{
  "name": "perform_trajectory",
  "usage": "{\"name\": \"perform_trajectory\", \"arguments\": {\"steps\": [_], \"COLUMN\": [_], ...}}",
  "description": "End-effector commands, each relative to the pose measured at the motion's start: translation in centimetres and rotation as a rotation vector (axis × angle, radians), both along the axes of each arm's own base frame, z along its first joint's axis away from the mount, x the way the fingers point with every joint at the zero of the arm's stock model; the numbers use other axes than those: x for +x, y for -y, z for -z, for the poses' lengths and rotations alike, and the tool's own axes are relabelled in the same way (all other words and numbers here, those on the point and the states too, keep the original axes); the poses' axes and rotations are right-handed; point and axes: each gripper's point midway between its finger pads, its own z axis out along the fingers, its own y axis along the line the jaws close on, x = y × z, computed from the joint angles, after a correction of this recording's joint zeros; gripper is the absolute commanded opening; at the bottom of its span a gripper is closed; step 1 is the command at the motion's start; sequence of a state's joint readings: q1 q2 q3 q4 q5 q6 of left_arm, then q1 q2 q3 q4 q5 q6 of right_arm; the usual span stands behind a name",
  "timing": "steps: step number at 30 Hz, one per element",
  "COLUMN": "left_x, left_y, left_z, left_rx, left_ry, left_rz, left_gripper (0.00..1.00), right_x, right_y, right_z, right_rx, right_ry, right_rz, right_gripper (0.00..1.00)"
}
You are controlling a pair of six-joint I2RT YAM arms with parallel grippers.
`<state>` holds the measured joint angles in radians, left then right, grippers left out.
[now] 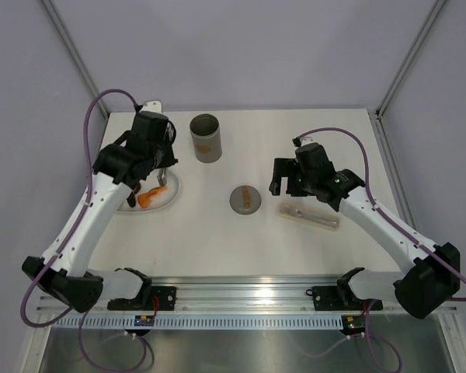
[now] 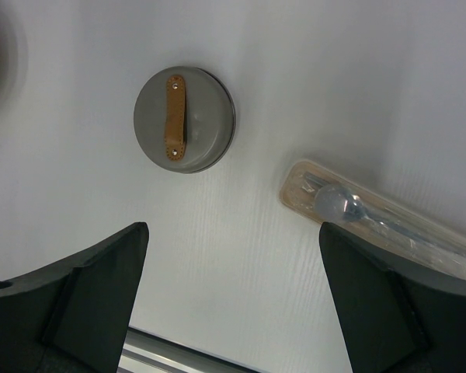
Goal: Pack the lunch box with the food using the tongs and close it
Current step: Place the fake food in the packing box.
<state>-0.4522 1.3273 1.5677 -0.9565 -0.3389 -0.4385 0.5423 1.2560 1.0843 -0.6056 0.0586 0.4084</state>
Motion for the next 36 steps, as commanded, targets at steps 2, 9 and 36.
{"name": "perform_trajectory", "arguments": {"steps": [2,9,36], "left_x": [-3.6,-7.8,-6.3], "left_y": [-2.8,-5.6,-6.4], "left_z": [1.8,6.5,12.5], "left_rx": [0.018,0.063,0.321], "left_ry": [-0.041,-0.161,-0.351], "left_rz": [-0.097,-0.202,-0.213], "left_gripper": [0.07,0.08,0.36], "right_x": [0.3,0.3,0.0], "right_y": [-0.5,-0.8,-0.8], "right_z": [-0.6,-0.5,-0.7], "right_rx": [0.03,0.038,0.048], "right_ry": [0.021,0.02,0.018], "right_rz": [-0.009,-0.023,-0.022], "right_gripper": [0.99,0.99,0.99]}}
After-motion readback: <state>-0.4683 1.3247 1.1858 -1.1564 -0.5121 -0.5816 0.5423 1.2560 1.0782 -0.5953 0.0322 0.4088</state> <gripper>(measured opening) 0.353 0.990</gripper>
